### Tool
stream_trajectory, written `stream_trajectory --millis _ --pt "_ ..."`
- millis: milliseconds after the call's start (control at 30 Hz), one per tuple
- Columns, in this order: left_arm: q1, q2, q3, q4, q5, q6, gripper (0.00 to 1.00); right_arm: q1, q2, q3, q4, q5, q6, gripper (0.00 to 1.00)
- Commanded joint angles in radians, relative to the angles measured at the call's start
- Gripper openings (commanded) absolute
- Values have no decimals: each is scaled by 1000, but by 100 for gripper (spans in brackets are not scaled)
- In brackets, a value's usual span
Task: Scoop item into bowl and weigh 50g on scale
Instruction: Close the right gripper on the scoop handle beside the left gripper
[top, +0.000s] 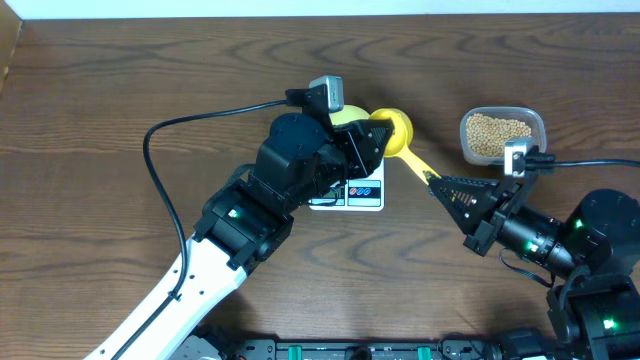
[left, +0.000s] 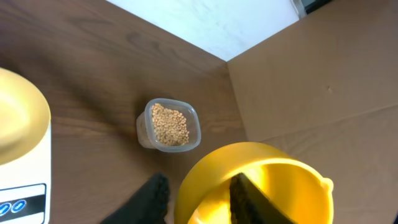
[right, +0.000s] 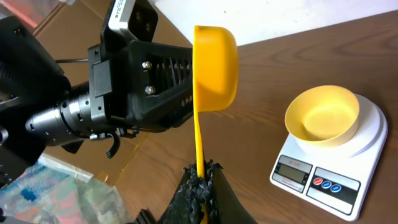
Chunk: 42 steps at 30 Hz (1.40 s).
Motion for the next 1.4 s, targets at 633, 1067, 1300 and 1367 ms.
stream_trajectory --millis 633,1067,1300,1367 --pt "2 -4 6 1 5 -16 7 9 -4 14 24 -2 -80 19" --pt "-18 -4 6 0 10 -15 7 9 -3 14 98 -2 -32 17" --pt "-18 -4 6 2 22 -16 7 9 15 14 135 2 10 12" --pt "-18 -4 6 4 29 -28 8 9 26 14 130 -2 29 12"
